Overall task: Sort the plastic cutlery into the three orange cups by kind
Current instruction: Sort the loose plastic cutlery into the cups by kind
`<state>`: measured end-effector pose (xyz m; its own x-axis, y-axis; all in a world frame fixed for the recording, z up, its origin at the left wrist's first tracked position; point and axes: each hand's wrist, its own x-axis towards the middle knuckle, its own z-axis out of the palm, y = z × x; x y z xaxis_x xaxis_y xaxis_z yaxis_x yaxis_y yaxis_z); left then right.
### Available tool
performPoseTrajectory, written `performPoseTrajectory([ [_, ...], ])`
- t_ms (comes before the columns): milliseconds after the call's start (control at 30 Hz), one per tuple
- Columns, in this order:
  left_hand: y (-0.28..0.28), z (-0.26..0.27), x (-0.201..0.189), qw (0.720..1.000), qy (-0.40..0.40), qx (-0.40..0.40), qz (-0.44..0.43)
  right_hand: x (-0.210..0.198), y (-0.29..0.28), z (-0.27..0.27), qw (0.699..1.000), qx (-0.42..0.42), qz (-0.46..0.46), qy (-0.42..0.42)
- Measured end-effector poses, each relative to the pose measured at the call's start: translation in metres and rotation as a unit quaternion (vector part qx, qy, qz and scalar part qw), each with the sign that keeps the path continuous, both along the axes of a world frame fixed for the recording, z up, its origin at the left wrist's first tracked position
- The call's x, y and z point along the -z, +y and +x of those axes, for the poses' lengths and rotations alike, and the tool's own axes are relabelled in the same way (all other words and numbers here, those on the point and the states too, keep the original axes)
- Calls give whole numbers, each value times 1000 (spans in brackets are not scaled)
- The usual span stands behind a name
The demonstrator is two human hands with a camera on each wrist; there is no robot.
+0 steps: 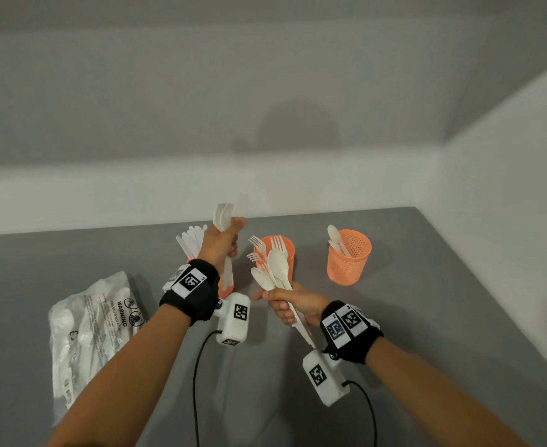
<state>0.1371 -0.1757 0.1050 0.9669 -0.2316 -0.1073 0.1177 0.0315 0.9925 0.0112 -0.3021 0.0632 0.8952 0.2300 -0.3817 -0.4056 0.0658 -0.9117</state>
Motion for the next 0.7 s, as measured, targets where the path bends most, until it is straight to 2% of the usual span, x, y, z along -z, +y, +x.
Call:
performPoseTrajectory([
  [133, -4, -12, 2, 988, 3, 142, 63, -1, 0, 2, 1000, -5, 4, 5],
  [300, -12, -24, 7, 968, 30, 224, 106, -2, 4, 2, 1000, -11, 6, 18],
  [400, -16, -28, 5, 961, 23, 239, 135, -2, 3, 1, 1000, -5, 5, 15],
  [467, -17, -27, 4, 968, 17, 211, 135, -1, 1, 0, 1000, 0, 4, 14],
  [567, -15, -21, 3, 985, 46, 153, 72, 1, -2, 0, 1000, 8, 1, 1],
  [700, -9, -20, 5, 981, 89, 173, -8, -3, -1, 1, 1000, 2, 7, -5],
])
